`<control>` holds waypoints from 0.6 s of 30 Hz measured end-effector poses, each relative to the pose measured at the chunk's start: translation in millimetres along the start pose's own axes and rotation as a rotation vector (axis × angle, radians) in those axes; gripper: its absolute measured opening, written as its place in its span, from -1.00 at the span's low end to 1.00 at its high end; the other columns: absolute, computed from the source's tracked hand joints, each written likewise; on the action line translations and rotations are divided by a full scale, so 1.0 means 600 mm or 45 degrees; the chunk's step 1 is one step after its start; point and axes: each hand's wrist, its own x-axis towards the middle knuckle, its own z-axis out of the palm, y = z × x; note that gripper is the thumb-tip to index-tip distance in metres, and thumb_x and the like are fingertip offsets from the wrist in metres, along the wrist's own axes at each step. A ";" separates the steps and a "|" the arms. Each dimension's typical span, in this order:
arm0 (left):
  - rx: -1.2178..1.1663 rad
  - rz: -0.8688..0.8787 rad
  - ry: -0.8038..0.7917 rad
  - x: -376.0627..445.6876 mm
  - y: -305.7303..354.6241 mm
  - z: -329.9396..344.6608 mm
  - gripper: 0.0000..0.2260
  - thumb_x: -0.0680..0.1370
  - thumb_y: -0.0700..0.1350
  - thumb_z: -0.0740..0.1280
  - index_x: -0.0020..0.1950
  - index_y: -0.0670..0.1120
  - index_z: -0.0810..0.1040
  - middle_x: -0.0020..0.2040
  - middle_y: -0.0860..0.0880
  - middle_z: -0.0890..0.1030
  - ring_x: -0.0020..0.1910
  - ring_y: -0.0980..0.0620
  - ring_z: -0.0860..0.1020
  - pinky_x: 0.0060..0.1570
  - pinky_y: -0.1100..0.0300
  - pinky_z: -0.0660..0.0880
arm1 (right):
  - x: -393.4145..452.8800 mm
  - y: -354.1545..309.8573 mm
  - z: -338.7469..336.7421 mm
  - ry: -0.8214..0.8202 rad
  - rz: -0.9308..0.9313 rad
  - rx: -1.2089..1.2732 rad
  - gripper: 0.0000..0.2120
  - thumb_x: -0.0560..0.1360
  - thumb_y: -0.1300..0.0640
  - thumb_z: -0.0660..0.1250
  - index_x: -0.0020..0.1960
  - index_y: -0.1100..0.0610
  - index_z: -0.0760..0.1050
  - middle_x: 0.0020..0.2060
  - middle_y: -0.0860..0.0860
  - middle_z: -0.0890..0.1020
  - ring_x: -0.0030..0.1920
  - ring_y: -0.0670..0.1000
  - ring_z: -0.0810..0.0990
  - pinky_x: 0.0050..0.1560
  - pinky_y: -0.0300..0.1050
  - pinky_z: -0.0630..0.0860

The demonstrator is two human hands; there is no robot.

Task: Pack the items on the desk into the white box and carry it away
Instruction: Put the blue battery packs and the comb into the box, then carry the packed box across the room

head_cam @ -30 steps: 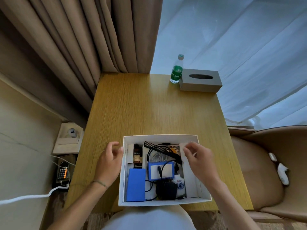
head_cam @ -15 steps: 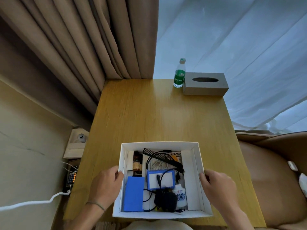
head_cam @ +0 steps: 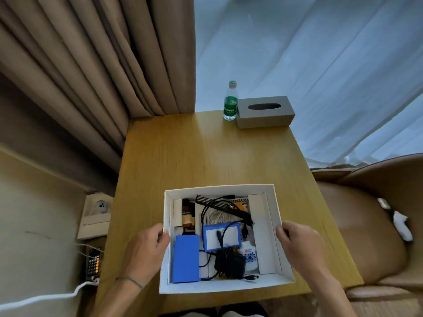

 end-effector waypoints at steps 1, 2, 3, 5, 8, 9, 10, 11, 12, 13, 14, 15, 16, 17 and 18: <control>0.007 0.042 -0.006 0.007 -0.001 -0.005 -0.69 0.64 -0.09 0.27 -0.32 -0.01 0.42 -0.47 0.05 0.37 -0.52 0.14 0.31 -0.49 0.24 0.26 | -0.008 -0.005 -0.001 0.023 0.033 0.006 -0.57 0.61 0.07 0.31 -0.43 0.08 0.39 -0.58 -0.01 0.45 -0.56 -0.11 0.24 -0.49 -0.22 0.18; 0.017 0.080 -0.011 0.014 -0.002 -0.009 -0.70 0.64 -0.09 0.27 -0.31 -0.02 0.43 -0.47 0.04 0.38 -0.51 0.13 0.32 -0.49 0.23 0.27 | -0.017 -0.011 -0.003 0.048 0.067 0.017 -0.57 0.61 0.07 0.31 -0.43 0.09 0.39 -0.57 0.00 0.47 -0.56 -0.11 0.25 -0.49 -0.22 0.18; 0.023 0.115 -0.016 0.022 -0.003 -0.014 -0.70 0.64 -0.09 0.27 -0.31 -0.02 0.44 -0.47 0.03 0.39 -0.51 0.12 0.32 -0.49 0.22 0.27 | -0.027 -0.018 -0.004 0.072 0.105 0.032 -0.57 0.61 0.07 0.32 -0.43 0.08 0.40 -0.56 -0.01 0.47 -0.56 -0.11 0.26 -0.49 -0.24 0.18; 0.020 0.193 -0.035 0.037 -0.008 -0.022 -0.70 0.64 -0.09 0.26 -0.31 -0.02 0.43 -0.48 0.04 0.38 -0.52 0.12 0.31 -0.51 0.23 0.25 | -0.049 -0.035 -0.005 0.114 0.188 0.048 -0.58 0.61 0.05 0.32 -0.42 0.05 0.41 -0.57 -0.06 0.45 -0.56 -0.14 0.30 -0.49 -0.28 0.18; 0.017 0.325 -0.081 0.058 -0.015 -0.029 -0.68 0.64 -0.10 0.26 -0.33 -0.03 0.40 -0.49 0.04 0.35 -0.53 0.11 0.29 -0.52 0.21 0.24 | -0.085 -0.054 -0.005 0.184 0.317 0.025 -0.55 0.61 0.04 0.31 -0.44 0.02 0.35 -0.57 -0.08 0.41 -0.55 -0.14 0.30 -0.50 -0.25 0.13; 0.019 0.372 -0.094 0.063 -0.014 -0.030 -0.67 0.64 -0.10 0.26 -0.34 -0.02 0.38 -0.50 0.04 0.34 -0.53 0.11 0.28 -0.52 0.22 0.23 | -0.099 -0.060 -0.006 0.209 0.362 0.017 -0.55 0.61 0.04 0.31 -0.44 0.02 0.34 -0.56 -0.08 0.41 -0.55 -0.13 0.30 -0.50 -0.22 0.13; 0.027 0.416 -0.107 0.068 -0.012 -0.031 -0.66 0.63 -0.10 0.26 -0.35 -0.01 0.37 -0.50 0.04 0.34 -0.54 0.12 0.27 -0.53 0.23 0.22 | -0.114 -0.064 -0.006 0.236 0.403 0.012 -0.56 0.61 0.05 0.31 -0.44 0.03 0.35 -0.55 -0.08 0.43 -0.54 -0.12 0.32 -0.50 -0.21 0.14; 0.037 0.458 -0.122 0.071 -0.007 -0.032 -0.65 0.63 -0.11 0.26 -0.36 -0.01 0.35 -0.51 0.05 0.33 -0.55 0.12 0.26 -0.54 0.24 0.21 | -0.129 -0.069 -0.006 0.271 0.439 0.003 -0.57 0.61 0.05 0.31 -0.43 0.04 0.36 -0.54 -0.07 0.44 -0.53 -0.12 0.34 -0.50 -0.21 0.15; 0.050 0.496 -0.139 0.075 -0.002 -0.033 -0.65 0.63 -0.11 0.26 -0.36 -0.01 0.33 -0.51 0.04 0.33 -0.55 0.12 0.25 -0.54 0.24 0.20 | -0.145 -0.073 -0.005 0.305 0.471 -0.011 -0.57 0.61 0.04 0.31 -0.43 0.05 0.38 -0.54 -0.07 0.46 -0.53 -0.11 0.36 -0.50 -0.21 0.17; 0.069 0.533 -0.159 0.079 0.003 -0.031 -0.64 0.63 -0.12 0.26 -0.37 -0.01 0.33 -0.51 0.03 0.33 -0.54 0.10 0.25 -0.53 0.23 0.20 | -0.160 -0.075 -0.006 0.332 0.502 -0.026 -0.58 0.61 0.03 0.30 -0.42 0.06 0.40 -0.54 -0.06 0.47 -0.53 -0.10 0.39 -0.50 -0.20 0.21; 0.096 0.564 -0.187 0.081 0.009 -0.029 -0.64 0.63 -0.12 0.26 -0.36 -0.03 0.33 -0.50 0.01 0.34 -0.54 0.09 0.25 -0.52 0.21 0.21 | -0.177 -0.076 -0.008 0.352 0.540 -0.030 -0.59 0.61 0.03 0.29 -0.41 0.06 0.42 -0.54 -0.05 0.48 -0.52 -0.08 0.42 -0.50 -0.17 0.26; 0.127 0.592 -0.213 0.080 0.016 -0.027 -0.65 0.63 -0.11 0.25 -0.36 -0.04 0.33 -0.50 0.00 0.34 -0.53 0.07 0.26 -0.52 0.19 0.21 | -0.196 -0.077 -0.011 0.370 0.584 -0.029 -0.59 0.61 0.02 0.28 -0.41 0.06 0.43 -0.54 -0.05 0.48 -0.52 -0.06 0.44 -0.50 -0.15 0.31; 0.146 0.621 -0.235 0.077 0.027 -0.023 -0.65 0.63 -0.12 0.26 -0.36 -0.04 0.33 -0.50 0.00 0.35 -0.53 0.07 0.26 -0.51 0.19 0.21 | -0.217 -0.077 -0.015 0.392 0.629 -0.031 -0.58 0.61 0.02 0.27 -0.41 0.07 0.43 -0.54 -0.04 0.47 -0.52 -0.04 0.44 -0.48 -0.12 0.33; 0.151 0.653 -0.257 0.074 0.038 -0.019 -0.64 0.62 -0.13 0.27 -0.37 -0.03 0.31 -0.50 0.01 0.34 -0.53 0.07 0.25 -0.51 0.21 0.19 | -0.239 -0.076 -0.017 0.416 0.679 -0.030 -0.57 0.61 0.02 0.27 -0.42 0.09 0.42 -0.55 -0.03 0.46 -0.53 -0.02 0.43 -0.47 -0.09 0.34; 0.147 0.698 -0.278 0.069 0.050 -0.015 -0.62 0.61 -0.15 0.29 -0.39 -0.01 0.28 -0.52 0.03 0.33 -0.54 0.08 0.24 -0.51 0.23 0.17 | -0.262 -0.074 -0.019 0.445 0.731 -0.021 -0.57 0.61 0.04 0.27 -0.42 0.11 0.41 -0.56 -0.01 0.45 -0.53 0.01 0.42 -0.48 -0.08 0.32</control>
